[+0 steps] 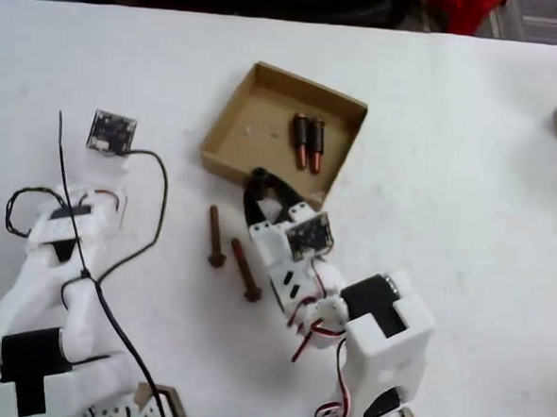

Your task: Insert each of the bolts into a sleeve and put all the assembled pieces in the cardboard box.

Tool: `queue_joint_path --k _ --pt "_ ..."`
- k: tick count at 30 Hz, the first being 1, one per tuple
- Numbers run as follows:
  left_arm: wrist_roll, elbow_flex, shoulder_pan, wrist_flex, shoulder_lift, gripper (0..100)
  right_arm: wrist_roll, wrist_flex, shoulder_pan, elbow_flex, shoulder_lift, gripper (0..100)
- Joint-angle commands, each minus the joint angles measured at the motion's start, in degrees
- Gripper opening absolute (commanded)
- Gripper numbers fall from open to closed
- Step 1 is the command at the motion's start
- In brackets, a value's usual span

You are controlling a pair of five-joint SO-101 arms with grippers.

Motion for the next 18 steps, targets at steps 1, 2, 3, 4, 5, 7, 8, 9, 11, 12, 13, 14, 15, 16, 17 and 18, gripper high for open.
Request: queue_joint_path --k 1,2,3,4,5,7,8,9,11,12,13,14,15,16,17,18 --pt "0.7 -0.35 0.66 -1.93 -3.12 6 -0.35 -6.99 -0.04 5.1 -0.48 1.6" --pt "0.7 -0.35 0.66 -1.93 -3.12 6 -0.35 -9.1 -0.04 6.86 -0.48 1.6" --pt "0.7 -0.35 0.66 -1.93 -3.12 6 -0.44 -11.12 -0.13 8.62 -0.48 1.6" --pt "0.7 -0.35 0.66 -1.93 -3.12 5 -0.44 -12.97 -0.22 10.37 -0.48 1.6" --pt "0.7 -0.35 0.66 -1.93 -3.12 5 -0.44 -14.55 -0.31 12.04 -0.48 1.6" --pt "0.7 -0.35 0.66 -1.93 -3.12 5 -0.44 -15.96 -0.31 14.77 -0.48 1.6" --pt "0.7 -0.35 0.66 -1.93 -3.12 5 -0.44 -16.04 -0.31 15.91 -0.48 1.6" --pt "0.7 -0.35 0.66 -1.93 -3.12 5 -0.44 -16.04 -0.31 17.05 -0.48 1.6" --pt "0.7 -0.35 0.66 -1.93 -3.12 5 -0.44 -16.04 0.13 17.67 -0.4 1.7" --pt "0.7 -0.35 0.66 -1.93 -3.12 5 -0.44 -16.04 0.4 17.58 -0.4 1.7" --pt "0.7 -0.44 0.75 -1.93 -3.12 5 -0.44 -16.04 0.57 17.58 -0.4 1.7" --pt "0.7 -0.53 0.75 -2.2 -3.12 5 -0.44 -16.04 0.57 17.58 -0.31 1.7" --pt "0.7 -0.44 0.84 -3.08 -3.12 5 -0.44 -15.96 0.4 17.49 -0.04 1.7" --pt "0.7 -0.35 1.36 -4.31 -3.12 5 -0.44 -15.87 0.04 17.49 0.04 1.7" --pt "0.7 -0.35 2.24 -5.45 -3.12 5 -0.44 -15.78 -0.04 17.49 0.04 1.7" --pt "0.7 -0.35 2.86 -6.42 -3.12 5 -0.44 -15.78 -0.04 17.49 0.04 1.7"
